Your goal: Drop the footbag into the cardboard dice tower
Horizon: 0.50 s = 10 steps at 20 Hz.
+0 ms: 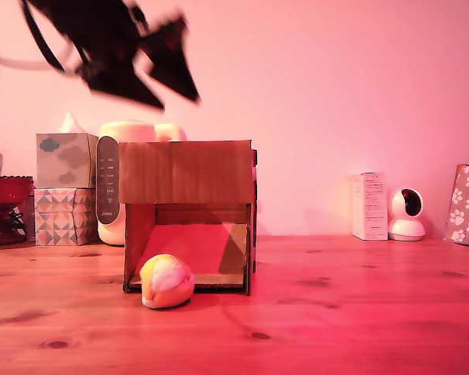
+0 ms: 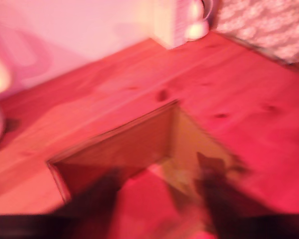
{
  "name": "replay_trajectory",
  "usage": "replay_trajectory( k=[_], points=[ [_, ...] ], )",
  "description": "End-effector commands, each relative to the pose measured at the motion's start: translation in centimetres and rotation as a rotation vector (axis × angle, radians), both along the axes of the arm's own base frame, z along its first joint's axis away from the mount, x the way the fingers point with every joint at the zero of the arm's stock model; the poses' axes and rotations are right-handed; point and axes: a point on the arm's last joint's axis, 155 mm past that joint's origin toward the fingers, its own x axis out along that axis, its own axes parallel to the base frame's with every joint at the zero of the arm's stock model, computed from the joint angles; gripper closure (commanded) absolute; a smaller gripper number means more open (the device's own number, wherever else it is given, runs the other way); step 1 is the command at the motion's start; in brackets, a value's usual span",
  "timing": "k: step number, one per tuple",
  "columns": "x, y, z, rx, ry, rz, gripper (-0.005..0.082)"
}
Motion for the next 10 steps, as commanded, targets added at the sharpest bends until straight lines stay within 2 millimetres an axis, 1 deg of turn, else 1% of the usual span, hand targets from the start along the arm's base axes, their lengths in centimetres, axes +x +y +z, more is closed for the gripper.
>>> replay_trajectory(
  k=[1,5,7,10],
  points=[
    [-1.0,-0.1,0.7,-0.009,0.007,-0.025,0.0792],
    [-2.7,0.8,1.1,-0.038,-0.032,-0.024,0.0793],
    [-3.5,1.5,0.2,-0.068,-0.037,-0.01,0.0793],
    [-4.3,2.5,-1.3,-0.114,-0.042,0.002,0.0793]
  ],
)
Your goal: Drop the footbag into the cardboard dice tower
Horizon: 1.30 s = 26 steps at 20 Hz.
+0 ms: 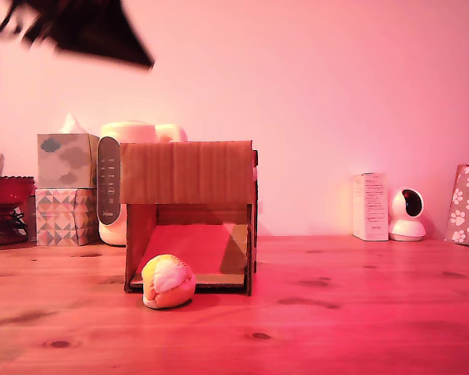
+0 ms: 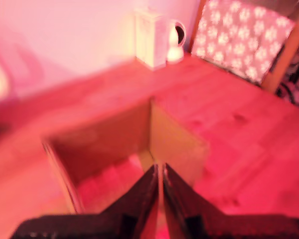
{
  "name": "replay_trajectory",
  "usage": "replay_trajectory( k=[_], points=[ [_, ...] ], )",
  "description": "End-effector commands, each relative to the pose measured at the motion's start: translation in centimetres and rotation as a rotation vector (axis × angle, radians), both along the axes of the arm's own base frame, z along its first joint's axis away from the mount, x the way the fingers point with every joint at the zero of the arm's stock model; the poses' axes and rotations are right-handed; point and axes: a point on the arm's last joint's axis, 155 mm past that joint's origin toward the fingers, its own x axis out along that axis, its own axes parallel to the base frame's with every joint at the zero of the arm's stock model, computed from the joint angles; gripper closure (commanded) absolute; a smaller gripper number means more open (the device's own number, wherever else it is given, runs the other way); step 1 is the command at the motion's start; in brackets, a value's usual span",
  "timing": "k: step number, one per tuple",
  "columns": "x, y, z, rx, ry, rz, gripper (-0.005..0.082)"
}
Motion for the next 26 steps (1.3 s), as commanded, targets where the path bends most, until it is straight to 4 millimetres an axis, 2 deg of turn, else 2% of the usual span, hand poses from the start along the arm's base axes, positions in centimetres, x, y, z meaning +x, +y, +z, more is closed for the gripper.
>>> replay_trajectory(
  k=[1,13,15,17,19,21,26],
  points=[
    [-0.2,0.5,-1.2,-0.025,0.013,0.009,0.0793],
    [-3.9,4.1,-5.7,-0.088,0.059,0.082,0.0793],
    [-4.7,4.5,-6.8,-0.073,0.092,0.087,0.0793],
    [-5.6,4.9,-9.0,-0.037,0.167,0.091,0.0793],
    [-6.2,5.2,-11.0,0.001,0.239,0.093,0.0793],
    [-6.4,5.1,-12.3,0.02,0.283,0.087,0.0793],
    [-6.7,4.5,-13.9,0.03,0.343,0.059,0.0793]
  ],
)
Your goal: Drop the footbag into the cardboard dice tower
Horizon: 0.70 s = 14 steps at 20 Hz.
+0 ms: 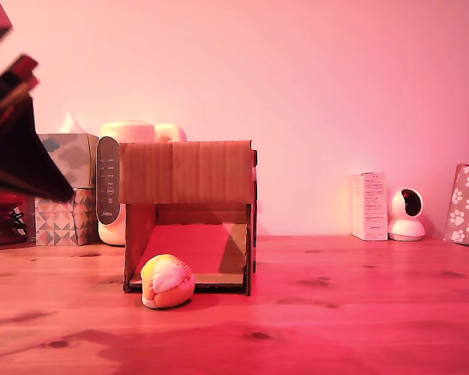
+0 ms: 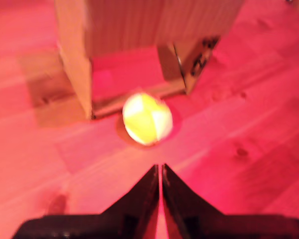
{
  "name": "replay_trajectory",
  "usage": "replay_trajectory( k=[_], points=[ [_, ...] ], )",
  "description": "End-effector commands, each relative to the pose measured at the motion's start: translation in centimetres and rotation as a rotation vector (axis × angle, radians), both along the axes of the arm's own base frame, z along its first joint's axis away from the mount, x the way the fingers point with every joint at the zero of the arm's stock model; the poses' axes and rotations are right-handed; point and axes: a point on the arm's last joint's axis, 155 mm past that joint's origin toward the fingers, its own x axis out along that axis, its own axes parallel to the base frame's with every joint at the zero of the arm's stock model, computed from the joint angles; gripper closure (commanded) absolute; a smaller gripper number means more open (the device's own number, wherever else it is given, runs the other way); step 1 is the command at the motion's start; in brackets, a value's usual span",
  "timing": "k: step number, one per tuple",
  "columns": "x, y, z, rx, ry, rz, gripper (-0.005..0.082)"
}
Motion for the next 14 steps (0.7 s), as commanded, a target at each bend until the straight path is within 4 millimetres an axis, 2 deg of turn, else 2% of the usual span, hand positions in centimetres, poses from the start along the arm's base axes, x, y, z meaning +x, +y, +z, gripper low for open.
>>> replay_trajectory(
  k=[1,6,7,8,10,11,12,14],
  points=[
    [-0.5,-0.1,-1.1,-0.001,0.024,-0.01,0.0793],
    [-0.5,-0.2,-1.0,-0.007,0.022,-0.016,0.0792],
    [-0.6,-0.6,-1.0,-0.018,0.026,-0.033,0.0753],
    [-0.9,-1.1,-0.9,-0.031,0.029,-0.058,0.0639],
    [-1.4,-2.5,-1.2,-0.042,0.034,-0.11,0.0189],
    [-1.5,-3.1,-1.3,-0.042,0.03,-0.129,0.004],
    [-1.5,-3.6,-1.6,-0.037,0.026,-0.14,-0.0021],
    [-1.1,-4.7,-2.0,-0.032,0.009,-0.156,-0.0012]
  ],
)
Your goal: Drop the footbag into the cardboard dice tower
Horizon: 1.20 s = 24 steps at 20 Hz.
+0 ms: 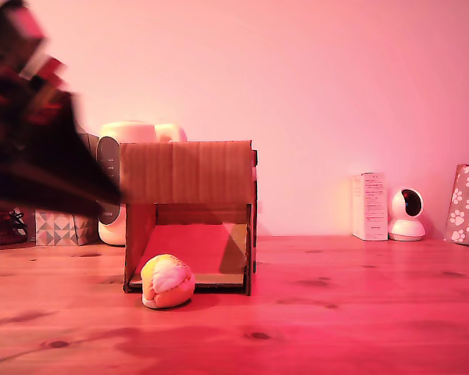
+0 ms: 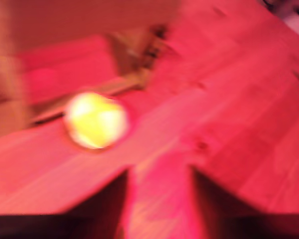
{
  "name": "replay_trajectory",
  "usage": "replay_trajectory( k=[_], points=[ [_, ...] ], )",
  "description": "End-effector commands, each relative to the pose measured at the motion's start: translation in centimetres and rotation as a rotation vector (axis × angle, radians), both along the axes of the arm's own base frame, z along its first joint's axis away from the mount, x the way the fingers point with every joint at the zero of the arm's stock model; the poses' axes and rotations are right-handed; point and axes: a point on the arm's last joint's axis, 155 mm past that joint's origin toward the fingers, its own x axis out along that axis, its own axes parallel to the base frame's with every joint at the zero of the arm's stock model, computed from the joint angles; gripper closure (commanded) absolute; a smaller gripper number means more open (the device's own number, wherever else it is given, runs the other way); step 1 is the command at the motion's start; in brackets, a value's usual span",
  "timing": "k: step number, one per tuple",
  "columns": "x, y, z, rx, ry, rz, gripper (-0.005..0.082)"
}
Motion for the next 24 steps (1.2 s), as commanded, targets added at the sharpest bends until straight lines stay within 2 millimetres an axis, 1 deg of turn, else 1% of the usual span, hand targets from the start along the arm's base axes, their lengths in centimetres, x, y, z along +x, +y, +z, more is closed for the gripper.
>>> replay_trajectory(
  k=[1,3,6,7,9,12,17,24],
  points=[
    [0.4,-0.3,-1.2,0.009,-0.01,0.009,-0.0012],
    [1.5,-1.0,-1.3,0.006,-0.054,0.019,-0.0012],
    [3.5,-1.4,-1.6,0.017,-0.125,0.074,-0.0012],
    [4.3,-1.2,-1.8,0.029,-0.147,0.108,-0.0012],
    [5.4,-1.1,-2.1,0.031,-0.175,0.142,-0.0012],
    [6.2,-1.0,-3.1,0.032,-0.175,0.175,-0.0011],
    [7.0,-1.3,-5.5,0.039,-0.164,0.187,-0.0011],
    [8.3,-1.3,-7.5,0.05,-0.156,0.205,-0.0011]
  ],
)
